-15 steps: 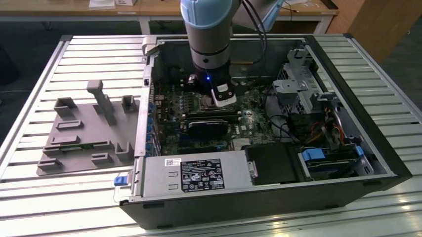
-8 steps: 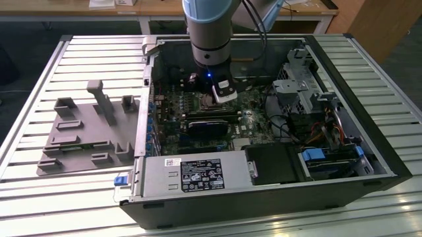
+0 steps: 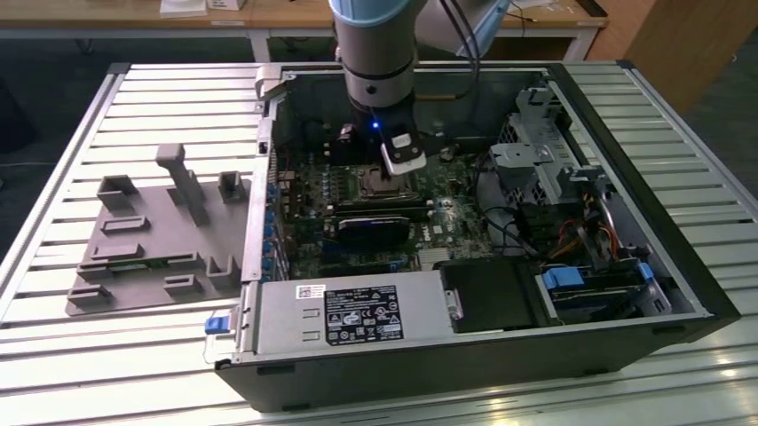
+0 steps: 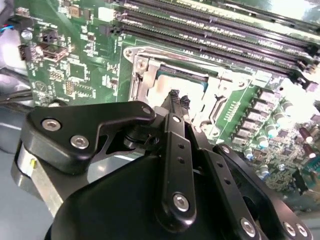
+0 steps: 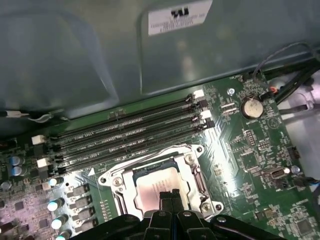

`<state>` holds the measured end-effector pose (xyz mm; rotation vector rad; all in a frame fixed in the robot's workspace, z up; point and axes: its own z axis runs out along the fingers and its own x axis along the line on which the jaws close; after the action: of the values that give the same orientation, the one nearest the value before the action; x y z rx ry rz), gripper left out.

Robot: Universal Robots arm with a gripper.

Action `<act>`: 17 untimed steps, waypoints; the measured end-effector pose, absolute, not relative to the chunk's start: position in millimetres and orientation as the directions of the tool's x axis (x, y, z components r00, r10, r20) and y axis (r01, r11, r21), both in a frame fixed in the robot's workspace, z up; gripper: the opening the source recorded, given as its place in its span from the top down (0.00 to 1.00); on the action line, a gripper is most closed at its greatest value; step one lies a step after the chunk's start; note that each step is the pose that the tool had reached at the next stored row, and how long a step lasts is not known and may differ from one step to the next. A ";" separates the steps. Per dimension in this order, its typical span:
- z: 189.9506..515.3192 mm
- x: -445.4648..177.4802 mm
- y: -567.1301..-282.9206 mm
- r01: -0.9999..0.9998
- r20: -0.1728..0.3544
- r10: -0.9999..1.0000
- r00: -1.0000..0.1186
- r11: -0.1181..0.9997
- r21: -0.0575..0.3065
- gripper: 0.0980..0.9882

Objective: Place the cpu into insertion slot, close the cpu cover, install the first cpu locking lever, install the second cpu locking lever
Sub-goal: 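Install the second cpu locking lever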

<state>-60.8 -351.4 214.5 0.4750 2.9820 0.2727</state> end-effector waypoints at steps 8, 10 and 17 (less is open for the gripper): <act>228.7 -60.8 -348.8 0.300 -0.094 0.316 -0.944 0.942 0.151 1.00; 231.5 -60.8 -348.4 0.302 -0.098 0.316 -0.944 0.943 0.139 1.00; 233.5 -60.7 -347.7 0.303 -0.101 0.316 -0.943 0.944 0.129 1.00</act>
<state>-60.7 -347.7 233.5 0.4757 2.9782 0.1693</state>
